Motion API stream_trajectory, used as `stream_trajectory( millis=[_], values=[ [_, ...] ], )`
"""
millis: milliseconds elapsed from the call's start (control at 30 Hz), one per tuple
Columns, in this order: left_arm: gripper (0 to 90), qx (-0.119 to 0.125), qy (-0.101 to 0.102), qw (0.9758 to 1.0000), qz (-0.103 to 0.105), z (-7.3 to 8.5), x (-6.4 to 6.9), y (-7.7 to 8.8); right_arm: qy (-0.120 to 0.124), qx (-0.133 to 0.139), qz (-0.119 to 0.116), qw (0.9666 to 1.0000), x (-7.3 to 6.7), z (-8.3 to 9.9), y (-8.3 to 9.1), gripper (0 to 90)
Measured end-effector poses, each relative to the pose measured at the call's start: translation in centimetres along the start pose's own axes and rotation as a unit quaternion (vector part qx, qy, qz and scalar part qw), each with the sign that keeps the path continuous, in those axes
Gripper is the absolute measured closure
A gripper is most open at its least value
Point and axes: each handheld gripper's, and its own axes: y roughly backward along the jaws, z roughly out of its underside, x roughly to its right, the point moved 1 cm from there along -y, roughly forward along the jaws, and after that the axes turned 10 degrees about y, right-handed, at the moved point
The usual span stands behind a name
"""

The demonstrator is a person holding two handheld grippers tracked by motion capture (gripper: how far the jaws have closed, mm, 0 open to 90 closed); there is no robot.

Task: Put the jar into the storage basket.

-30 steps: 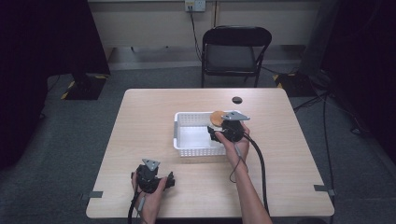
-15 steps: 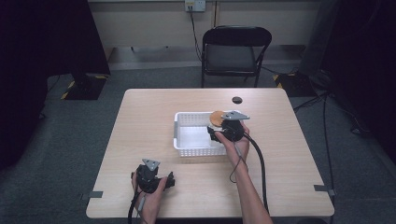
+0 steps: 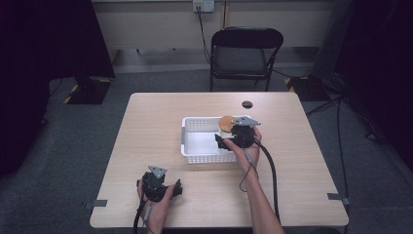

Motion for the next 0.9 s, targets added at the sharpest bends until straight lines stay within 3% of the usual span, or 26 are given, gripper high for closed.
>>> stream_trajectory(
  millis=[300,533,900],
  values=[
    [0.1,0.0,0.0,1.0,0.0,0.0,0.0,0.0,-0.001,0.007,-0.001,1.0,-0.3,-0.1,0.8,0.4],
    [0.1,0.0,0.0,1.0,0.0,0.0,0.0,0.0,-0.019,0.016,-0.01,0.9996,-0.3,-0.1,1.8,0.6],
    [0.1,0.0,0.0,1.0,0.0,0.0,0.0,0.0,-0.019,0.024,-0.007,0.9995,-0.2,0.1,3.6,1.4]
  ],
)
